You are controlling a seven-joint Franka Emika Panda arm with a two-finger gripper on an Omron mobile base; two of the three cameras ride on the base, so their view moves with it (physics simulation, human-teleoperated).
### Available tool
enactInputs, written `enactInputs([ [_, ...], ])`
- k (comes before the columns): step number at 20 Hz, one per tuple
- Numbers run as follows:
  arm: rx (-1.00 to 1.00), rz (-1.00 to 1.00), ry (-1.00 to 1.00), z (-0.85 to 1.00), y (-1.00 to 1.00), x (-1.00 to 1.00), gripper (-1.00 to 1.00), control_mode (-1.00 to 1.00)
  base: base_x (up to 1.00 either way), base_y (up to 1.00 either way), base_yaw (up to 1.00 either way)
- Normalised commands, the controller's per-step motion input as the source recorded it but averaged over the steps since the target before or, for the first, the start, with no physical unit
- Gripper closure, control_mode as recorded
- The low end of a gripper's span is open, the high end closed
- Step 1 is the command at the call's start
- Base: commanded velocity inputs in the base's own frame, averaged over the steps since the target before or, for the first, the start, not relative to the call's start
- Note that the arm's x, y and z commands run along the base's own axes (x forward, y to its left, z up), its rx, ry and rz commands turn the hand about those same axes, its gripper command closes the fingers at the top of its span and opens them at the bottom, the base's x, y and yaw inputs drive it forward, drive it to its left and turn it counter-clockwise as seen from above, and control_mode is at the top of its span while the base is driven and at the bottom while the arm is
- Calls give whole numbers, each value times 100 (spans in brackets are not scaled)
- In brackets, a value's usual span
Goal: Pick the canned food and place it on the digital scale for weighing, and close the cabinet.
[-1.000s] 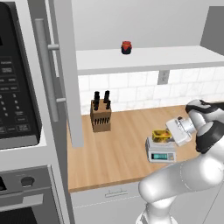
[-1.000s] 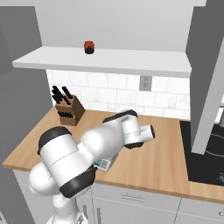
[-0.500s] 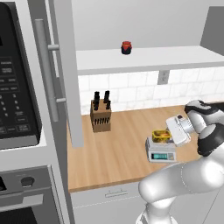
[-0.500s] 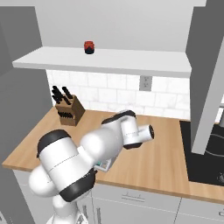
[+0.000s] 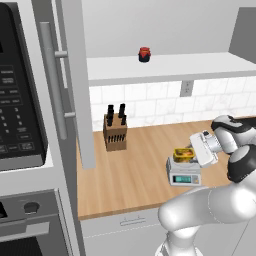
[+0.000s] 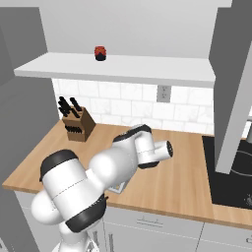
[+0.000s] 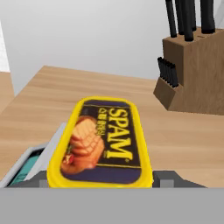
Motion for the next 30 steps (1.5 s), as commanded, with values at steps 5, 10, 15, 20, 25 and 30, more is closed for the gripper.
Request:
enactInputs([
  [5, 0, 0, 3, 0, -12, -3, -100, -100, 0, 0, 0],
  [10, 0, 0, 5, 0, -24, -7, -100, -100, 0, 0, 0],
  [15, 2, 0, -6, 8, -38, -25, -100, -100, 0, 0, 0],
  [20, 10, 0, -39, 35, -13, -66, -100, -100, 0, 0, 0],
  [25, 18, 0, -51, 35, -3, -68, -100, -100, 0, 0, 0],
  [30, 26, 0, -46, 33, -4, -59, -100, -100, 0, 0, 0],
])
